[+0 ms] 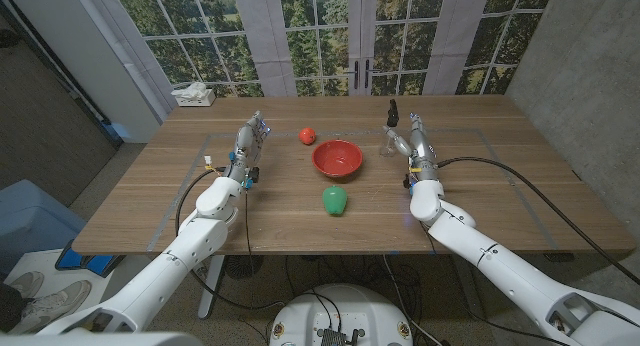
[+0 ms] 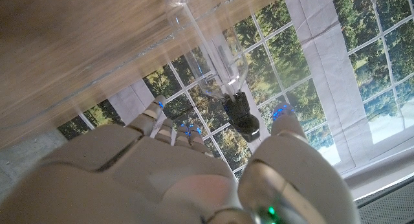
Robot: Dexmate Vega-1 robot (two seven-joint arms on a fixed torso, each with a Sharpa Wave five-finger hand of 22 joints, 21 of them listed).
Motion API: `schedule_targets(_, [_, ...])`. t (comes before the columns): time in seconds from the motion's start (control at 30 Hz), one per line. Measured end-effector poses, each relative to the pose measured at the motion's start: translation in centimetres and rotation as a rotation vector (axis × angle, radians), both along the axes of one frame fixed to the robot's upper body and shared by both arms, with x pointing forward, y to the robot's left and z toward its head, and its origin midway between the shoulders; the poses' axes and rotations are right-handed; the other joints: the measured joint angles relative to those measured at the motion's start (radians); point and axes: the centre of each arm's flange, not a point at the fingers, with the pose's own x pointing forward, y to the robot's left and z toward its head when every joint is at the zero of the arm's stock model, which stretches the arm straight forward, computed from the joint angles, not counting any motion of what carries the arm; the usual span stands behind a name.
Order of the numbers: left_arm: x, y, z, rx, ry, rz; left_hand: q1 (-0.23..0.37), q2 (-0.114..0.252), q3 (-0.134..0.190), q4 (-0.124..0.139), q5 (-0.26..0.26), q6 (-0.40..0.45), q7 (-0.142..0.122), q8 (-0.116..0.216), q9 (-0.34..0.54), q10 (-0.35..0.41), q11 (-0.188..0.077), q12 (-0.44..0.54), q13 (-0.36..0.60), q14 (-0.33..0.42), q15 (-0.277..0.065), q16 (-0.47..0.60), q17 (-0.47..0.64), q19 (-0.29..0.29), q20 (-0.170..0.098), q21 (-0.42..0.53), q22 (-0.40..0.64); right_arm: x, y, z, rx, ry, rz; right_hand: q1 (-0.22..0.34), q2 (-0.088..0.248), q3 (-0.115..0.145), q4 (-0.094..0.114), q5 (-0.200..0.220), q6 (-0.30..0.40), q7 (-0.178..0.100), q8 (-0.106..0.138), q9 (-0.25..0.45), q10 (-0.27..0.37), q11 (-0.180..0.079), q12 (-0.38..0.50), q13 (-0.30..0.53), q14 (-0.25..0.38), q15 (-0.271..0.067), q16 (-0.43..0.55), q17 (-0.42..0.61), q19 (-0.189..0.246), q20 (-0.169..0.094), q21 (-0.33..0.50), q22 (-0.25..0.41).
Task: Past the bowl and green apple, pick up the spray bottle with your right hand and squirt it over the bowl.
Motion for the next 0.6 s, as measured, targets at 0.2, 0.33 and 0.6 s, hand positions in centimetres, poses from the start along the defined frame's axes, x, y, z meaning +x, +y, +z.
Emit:
schedule_targets(0.2, [0.0,0.0,0.0,-0.002,0.001,0.004,0.001,0.001,0.000,0.000,0.000,0.000,0.000,0.000,0.000,0.000,0.000,0.000,0.000,0.000,0.000,0.000,0.000,0.000,0.000,0.000,0.000,0.6,0.1,0.2,0.003,0.007,0.007,0.000,0.000,0.000,0.000,0.000,0.000,0.000,0.000,0.000,0.000,0.000,0.000,0.000,0.000,0.000,0.000,0.000,0.007,0.007,-0.008,0.000])
schedule_targets(0.33, [-0.1,0.0,0.0,-0.003,0.003,0.005,0.001,0.001,0.000,0.000,0.000,0.000,0.000,0.000,0.000,0.000,0.000,0.000,0.000,0.000,0.000,0.000,0.000,0.000,0.000,-0.006,0.000,0.9,0.1,0.3,0.006,0.011,0.010,0.000,0.000,-0.004,0.004,0.000,0.000,0.000,0.000,0.000,0.007,0.007,0.000,0.000,0.007,0.008,0.000,0.000,0.005,0.017,-0.008,0.000])
schedule_targets(0.6, [-0.1,0.0,-0.1,-0.005,0.006,0.009,0.001,0.001,-0.003,-0.003,0.000,0.000,0.000,0.000,0.000,0.000,0.000,0.000,0.000,0.000,0.000,0.000,0.000,0.000,0.000,-0.008,0.000,1.6,0.4,0.4,0.010,0.020,0.014,0.000,0.000,-0.004,0.004,0.000,0.000,0.000,0.000,0.000,0.009,0.013,0.000,0.000,0.003,0.011,0.000,0.000,0.005,0.031,-0.008,0.000])
